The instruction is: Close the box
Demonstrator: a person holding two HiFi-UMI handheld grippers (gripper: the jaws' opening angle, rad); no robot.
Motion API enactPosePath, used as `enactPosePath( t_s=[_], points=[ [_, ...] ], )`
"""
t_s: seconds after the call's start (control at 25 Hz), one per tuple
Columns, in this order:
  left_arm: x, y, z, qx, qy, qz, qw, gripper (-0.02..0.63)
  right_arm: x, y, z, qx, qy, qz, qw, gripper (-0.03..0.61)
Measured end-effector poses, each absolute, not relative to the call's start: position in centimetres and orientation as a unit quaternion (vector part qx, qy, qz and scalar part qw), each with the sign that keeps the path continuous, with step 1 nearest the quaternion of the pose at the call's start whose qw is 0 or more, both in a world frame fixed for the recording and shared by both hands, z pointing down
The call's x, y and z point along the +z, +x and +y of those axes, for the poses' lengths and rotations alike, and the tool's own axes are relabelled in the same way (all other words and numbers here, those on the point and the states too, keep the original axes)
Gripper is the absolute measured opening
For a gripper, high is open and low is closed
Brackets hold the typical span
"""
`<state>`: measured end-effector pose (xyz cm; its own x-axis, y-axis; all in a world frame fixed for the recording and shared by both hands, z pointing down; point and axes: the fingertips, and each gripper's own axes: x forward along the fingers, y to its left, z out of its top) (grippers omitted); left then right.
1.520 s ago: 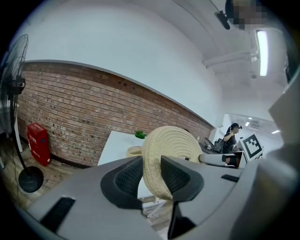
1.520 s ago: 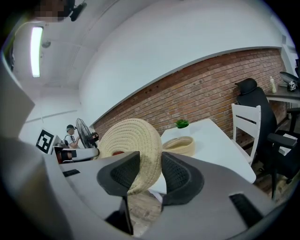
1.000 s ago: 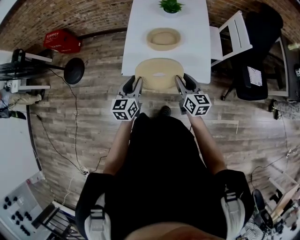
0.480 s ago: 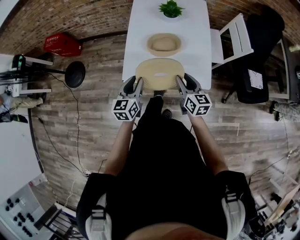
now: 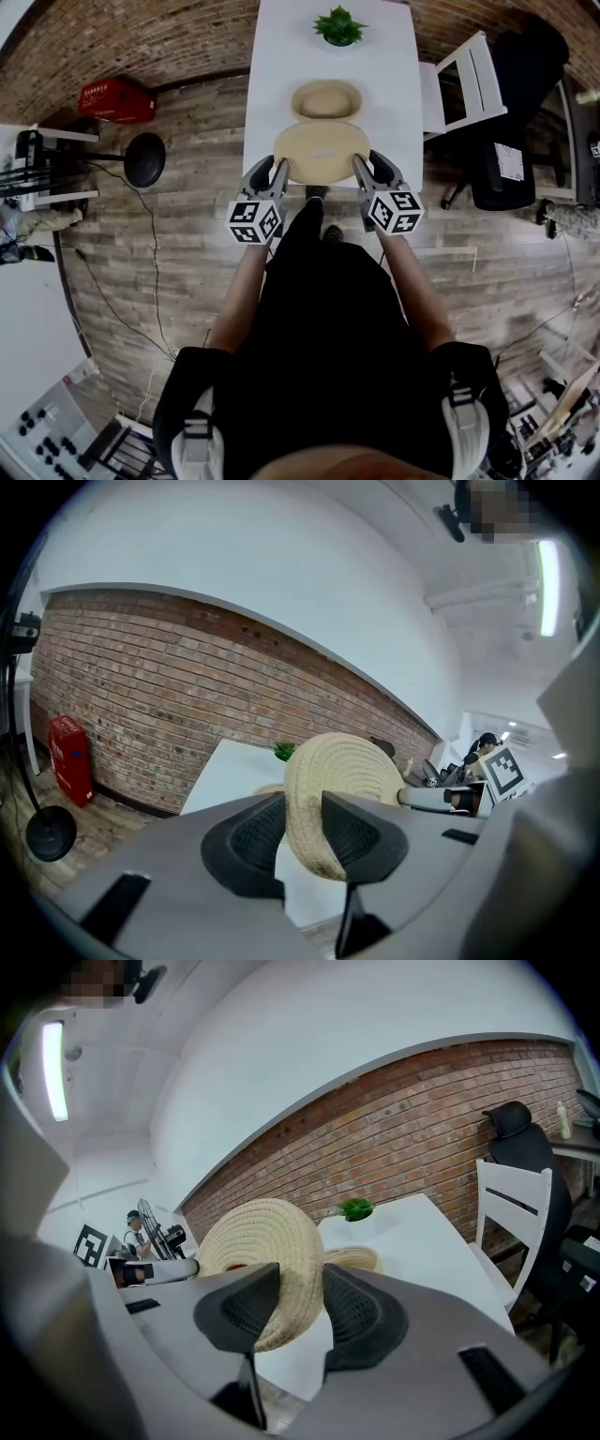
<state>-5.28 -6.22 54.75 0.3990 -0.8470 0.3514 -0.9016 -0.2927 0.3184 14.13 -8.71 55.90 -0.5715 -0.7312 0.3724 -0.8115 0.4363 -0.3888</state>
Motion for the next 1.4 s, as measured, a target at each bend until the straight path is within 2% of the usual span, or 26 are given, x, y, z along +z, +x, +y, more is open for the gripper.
enactPosePath(
  t_s=[1.4],
  points=[
    [60.7, -6.1, -21.4, 0.092, 0.82, -0.487, 0.287, 0.129, 60.4, 13.3, -22.8, 0.298, 0.5, -0.806, 0.107, 0.146]
  ],
)
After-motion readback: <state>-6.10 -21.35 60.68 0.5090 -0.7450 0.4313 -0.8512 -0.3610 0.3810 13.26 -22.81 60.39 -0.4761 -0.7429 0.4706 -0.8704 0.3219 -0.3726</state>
